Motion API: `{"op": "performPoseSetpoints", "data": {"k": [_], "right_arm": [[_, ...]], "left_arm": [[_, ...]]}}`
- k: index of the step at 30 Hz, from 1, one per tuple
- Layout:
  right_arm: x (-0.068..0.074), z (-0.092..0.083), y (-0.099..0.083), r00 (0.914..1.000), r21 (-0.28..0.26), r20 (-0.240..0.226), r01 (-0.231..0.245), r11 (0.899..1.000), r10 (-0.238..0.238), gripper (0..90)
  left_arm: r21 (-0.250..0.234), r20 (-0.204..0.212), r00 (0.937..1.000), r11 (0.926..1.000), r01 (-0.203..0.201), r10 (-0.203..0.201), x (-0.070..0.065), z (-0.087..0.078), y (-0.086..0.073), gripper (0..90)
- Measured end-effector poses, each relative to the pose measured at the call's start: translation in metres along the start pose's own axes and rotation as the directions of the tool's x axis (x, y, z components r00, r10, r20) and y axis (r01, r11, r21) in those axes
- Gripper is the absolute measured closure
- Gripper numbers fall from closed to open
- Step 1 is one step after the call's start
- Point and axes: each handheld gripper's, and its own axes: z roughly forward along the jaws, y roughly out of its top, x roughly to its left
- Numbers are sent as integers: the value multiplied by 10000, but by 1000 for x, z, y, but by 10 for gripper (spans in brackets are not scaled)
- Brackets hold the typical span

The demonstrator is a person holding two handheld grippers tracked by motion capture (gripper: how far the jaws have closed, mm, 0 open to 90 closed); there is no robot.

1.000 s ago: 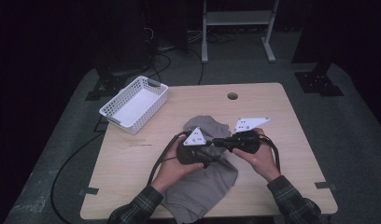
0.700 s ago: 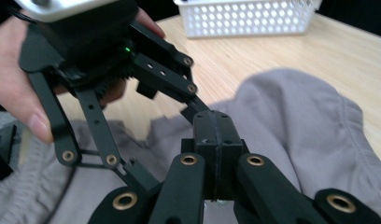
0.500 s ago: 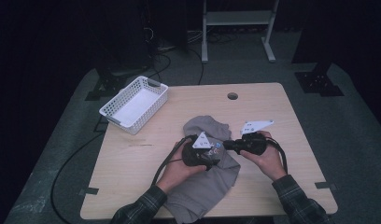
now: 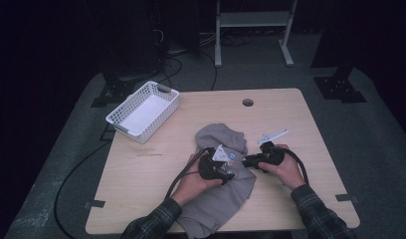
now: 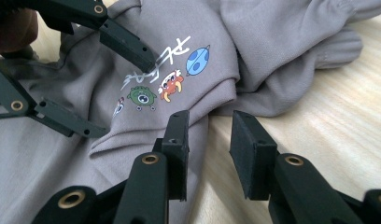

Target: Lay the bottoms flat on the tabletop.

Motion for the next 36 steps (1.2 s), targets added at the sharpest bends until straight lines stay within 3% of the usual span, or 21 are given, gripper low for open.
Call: {"op": "performPoseSetpoints", "data": {"k": [4, 9, 16, 18, 21, 26, 36], "right_arm": [[-3, 6, 1, 9997, 9, -141, -185, 9998, 186, 696], [-2, 9, 6, 9987, -49, -486, -143, 9999, 141, 876], [3, 6, 10, 9994, -147, -283, 175, 9997, -179, 896], [3, 4, 10, 9995, -231, -230, 210, 9995, -216, 897], [4, 0, 11, 9993, -157, 12, 377, 9992, -377, 897], [6, -4, 11, 9985, -247, 122, 530, 9983, -527, 897], [7, -12, 13, 9972, -553, 426, 639, 9964, -616, 899]], "left_arm": [[-74, -29, 9999, 9999, -107, 106, 0, 1, -1, 416], [-101, 32, 9994, 9993, -349, 349, -1, 1, 0, 500], [28, -117, 9957, 9957, -921, 921, -2, 1, 3, 755], [-91, -71, 9966, 9966, -818, 817, -2, -1, 2, 831], [-369, 130, 9984, 9978, -548, 553, 1, -6, 1, 869], [-601, 314, 9991, 9979, -252, 271, 5, -14, 0, 880], [-1442, 411, 9990, 9893, 207, -149, 12, -34, 2, 882]]}}
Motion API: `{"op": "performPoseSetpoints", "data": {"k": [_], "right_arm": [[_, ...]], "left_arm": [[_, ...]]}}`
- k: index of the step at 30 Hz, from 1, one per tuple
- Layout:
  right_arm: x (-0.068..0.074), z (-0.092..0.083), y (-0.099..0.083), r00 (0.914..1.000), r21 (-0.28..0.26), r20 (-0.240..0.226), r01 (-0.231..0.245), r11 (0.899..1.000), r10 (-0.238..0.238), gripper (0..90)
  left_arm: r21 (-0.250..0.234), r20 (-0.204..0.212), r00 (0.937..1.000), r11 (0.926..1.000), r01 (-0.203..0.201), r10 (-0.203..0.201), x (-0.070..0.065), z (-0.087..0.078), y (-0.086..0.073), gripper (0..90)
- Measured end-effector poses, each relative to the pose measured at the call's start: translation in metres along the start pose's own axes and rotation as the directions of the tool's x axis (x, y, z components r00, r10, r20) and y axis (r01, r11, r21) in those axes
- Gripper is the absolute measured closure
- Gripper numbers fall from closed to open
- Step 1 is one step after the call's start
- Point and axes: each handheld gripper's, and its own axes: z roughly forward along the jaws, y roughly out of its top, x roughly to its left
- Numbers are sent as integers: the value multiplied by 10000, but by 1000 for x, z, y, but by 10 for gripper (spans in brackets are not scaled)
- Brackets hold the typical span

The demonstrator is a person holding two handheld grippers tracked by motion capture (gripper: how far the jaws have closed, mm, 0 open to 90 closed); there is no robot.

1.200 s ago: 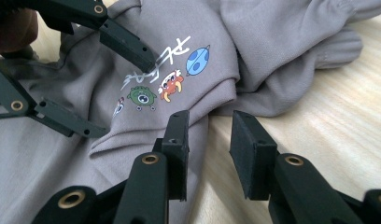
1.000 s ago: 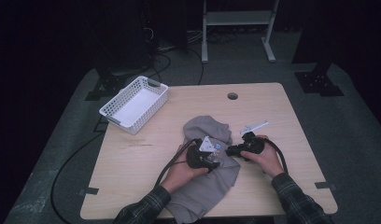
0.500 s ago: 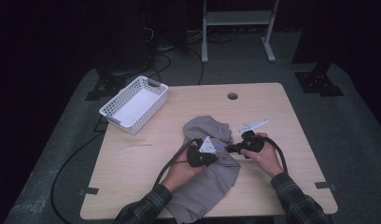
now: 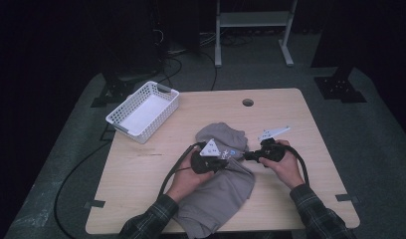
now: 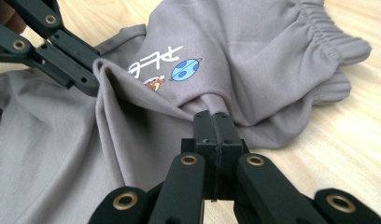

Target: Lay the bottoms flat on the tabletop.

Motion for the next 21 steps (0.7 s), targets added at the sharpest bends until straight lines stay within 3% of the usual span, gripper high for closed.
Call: {"op": "performPoseSetpoints", "data": {"k": [4, 8, 11, 13, 15, 19, 21], "right_arm": [[0, -3, 0, 9985, -3, 531, 120, 9999, -119, 899], [-5, -8, -2, 9992, -159, 397, -56, 9999, 62, 899], [-1, -5, -3, 9993, -105, 155, 336, 9994, -335, 892], [5, -2, -4, 9972, 16, 154, 734, 9973, -734, 792], [10, 0, -5, 9925, 151, 240, 1198, 9927, -1202, 747], [17, 3, -4, 9854, 156, 355, 1658, 9860, -1663, 621], [21, 5, -2, 9834, 99, 382, 1771, 9841, -1774, 609]], "left_arm": [[56, -124, 9999, 10000, 55, -54, 3, -6, -1, 882], [-6, -126, 9998, 9998, 176, -176, 5, -9, -3, 882], [5, -123, 9997, 9998, 201, -201, 5, -7, -3, 882], [-9, -101, 9997, 9997, 241, -241, 5, -7, -3, 881], [6, -122, 9996, 9997, 239, -239, 6, -7, -4, 881], [-101, -79, 9994, 9994, 329, -330, 6, -8, -3, 882], [-116, -40, 9994, 9994, 332, -333, 7, -8, -4, 881]]}}
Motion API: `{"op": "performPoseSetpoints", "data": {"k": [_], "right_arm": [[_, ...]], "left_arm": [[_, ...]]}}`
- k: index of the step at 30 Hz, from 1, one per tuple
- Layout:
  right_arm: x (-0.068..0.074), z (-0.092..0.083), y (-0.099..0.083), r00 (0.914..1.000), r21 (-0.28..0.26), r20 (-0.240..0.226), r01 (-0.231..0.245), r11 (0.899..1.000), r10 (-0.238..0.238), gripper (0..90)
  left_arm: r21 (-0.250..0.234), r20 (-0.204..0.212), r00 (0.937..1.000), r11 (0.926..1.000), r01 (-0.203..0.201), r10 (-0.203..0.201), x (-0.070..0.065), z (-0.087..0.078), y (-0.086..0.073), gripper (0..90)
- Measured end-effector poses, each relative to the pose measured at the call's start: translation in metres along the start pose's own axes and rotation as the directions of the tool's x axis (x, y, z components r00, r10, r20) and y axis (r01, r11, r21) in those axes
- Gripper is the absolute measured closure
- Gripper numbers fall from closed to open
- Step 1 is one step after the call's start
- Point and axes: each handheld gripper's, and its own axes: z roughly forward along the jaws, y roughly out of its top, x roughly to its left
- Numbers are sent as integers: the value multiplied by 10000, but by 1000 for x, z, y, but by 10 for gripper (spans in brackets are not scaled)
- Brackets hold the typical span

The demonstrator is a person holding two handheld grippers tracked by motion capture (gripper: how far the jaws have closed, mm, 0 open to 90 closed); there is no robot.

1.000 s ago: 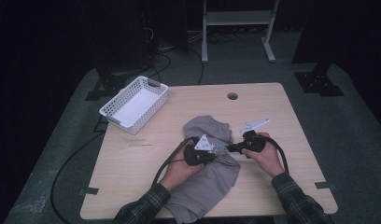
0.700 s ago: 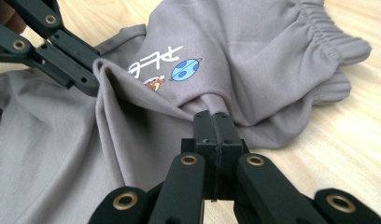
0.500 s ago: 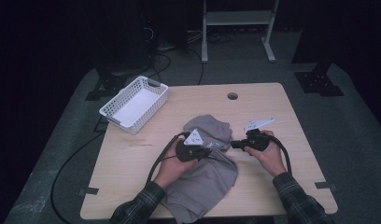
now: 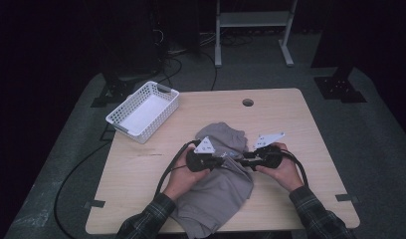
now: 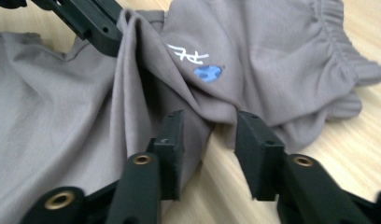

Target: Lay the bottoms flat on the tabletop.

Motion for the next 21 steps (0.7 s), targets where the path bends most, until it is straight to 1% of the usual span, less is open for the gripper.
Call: {"op": "performPoseSetpoints", "data": {"k": [2, 5, 6, 7, 8, 9, 11, 12, 15, 16, 19, 21], "right_arm": [[3, 1, 3, 9998, -25, -30, 174, 9998, -174, 626], [7, 5, 5, 9994, 15, -89, 332, 9994, -332, 687], [7, 6, 6, 9992, 86, -190, 348, 9994, -347, 700], [7, 8, 6, 9992, 118, -193, 349, 9993, -347, 705], [7, 10, 7, 9993, 106, -202, 315, 9994, -313, 710], [8, 12, 8, 9993, 126, -249, 300, 9995, -296, 710], [10, 16, 11, 9988, 93, -289, 389, 9992, -386, 701], [11, 18, 12, 9987, 81, -262, 450, 9990, -447, 726], [14, 21, 14, 9988, 0, -387, 311, 9995, -311, 887], [14, 21, 14, 9987, 9, -462, 195, 9998, -195, 892], [11, 18, 15, 9990, 30, -439, -91, 10000, 92, 894], [9, 15, 14, 9983, -58, -505, -282, 9996, 279, 895]], "left_arm": [[-35, 7, 10000, 10000, 30, -30, 0, 0, 0, 881], [-37, 87, 10000, 10000, -18, 18, 0, 1, 0, 881], [-116, 156, 9999, 9999, 70, -69, 0, 2, 0, 881], [-171, 207, 9997, 9998, 131, -128, 0, 2, 0, 881], [-128, 206, 9998, 9999, 43, -40, 0, 2, 0, 881], [-123, 236, 9997, 9999, 40, -37, -1, 3, 0, 881], [-92, 252, 9997, 10000, -11, 13, -1, 4, 0, 882], [-87, 254, 9997, 10000, -7, 10, -2, 4, 0, 881], [-160, 266, 9996, 9999, 58, -54, -1, 3, 0, 881], [-207, 248, 9997, 9998, 72, -67, 0, 2, 0, 880], [-334, 186, 9997, 9993, 192, -186, 2, -2, 0, 881], [-514, 273, 9993, 9983, 277, -263, 4, -4, 1, 882]]}}
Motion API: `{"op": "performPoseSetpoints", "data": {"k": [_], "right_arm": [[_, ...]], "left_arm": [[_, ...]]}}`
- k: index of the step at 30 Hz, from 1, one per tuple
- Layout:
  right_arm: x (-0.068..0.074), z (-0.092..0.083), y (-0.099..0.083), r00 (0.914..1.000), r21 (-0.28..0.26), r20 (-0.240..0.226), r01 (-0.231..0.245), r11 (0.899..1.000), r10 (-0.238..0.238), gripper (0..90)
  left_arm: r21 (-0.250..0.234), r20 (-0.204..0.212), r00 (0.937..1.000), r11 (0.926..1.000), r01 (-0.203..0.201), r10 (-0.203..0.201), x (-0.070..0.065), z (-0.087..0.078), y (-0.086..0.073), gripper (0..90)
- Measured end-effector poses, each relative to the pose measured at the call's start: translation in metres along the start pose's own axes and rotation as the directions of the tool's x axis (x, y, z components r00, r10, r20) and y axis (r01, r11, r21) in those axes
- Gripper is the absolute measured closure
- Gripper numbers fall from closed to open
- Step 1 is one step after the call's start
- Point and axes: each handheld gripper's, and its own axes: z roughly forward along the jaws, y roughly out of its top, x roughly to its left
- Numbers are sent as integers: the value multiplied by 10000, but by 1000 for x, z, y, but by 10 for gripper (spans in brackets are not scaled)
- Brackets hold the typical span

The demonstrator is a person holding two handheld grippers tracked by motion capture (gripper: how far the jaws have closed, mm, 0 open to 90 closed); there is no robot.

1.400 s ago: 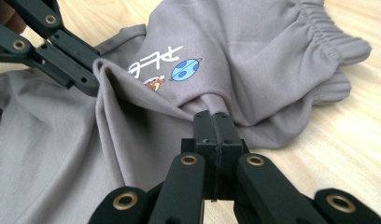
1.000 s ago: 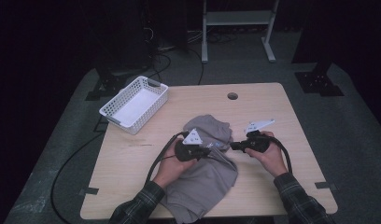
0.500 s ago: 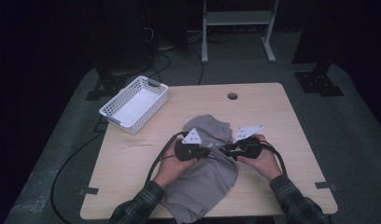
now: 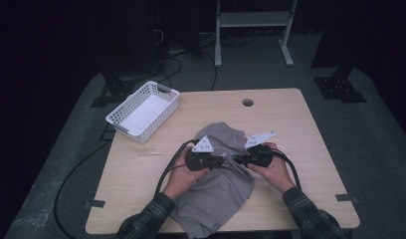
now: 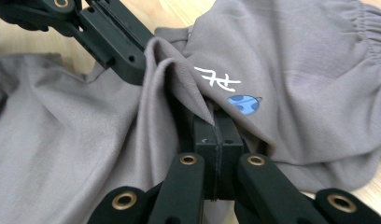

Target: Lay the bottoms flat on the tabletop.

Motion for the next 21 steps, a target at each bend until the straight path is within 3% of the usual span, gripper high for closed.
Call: {"op": "performPoseSetpoints", "data": {"k": [6, 8, 21], "right_arm": [[-5, -7, -1, 9997, -52, 196, -136, 9999, 137, 895], [-10, -11, -3, 9988, -186, 238, -419, 9989, 423, 896], [-25, -34, -9, 9941, -971, 445, -941, 9908, 988, 895]], "left_arm": [[-123, -156, 9998, 9999, 107, -109, 4, -7, 1, 896], [-128, -304, 9994, 9998, 150, -154, 6, -11, 1, 897], [-526, -822, 9930, 9954, 804, -846, 22, -33, -3, 896]]}}
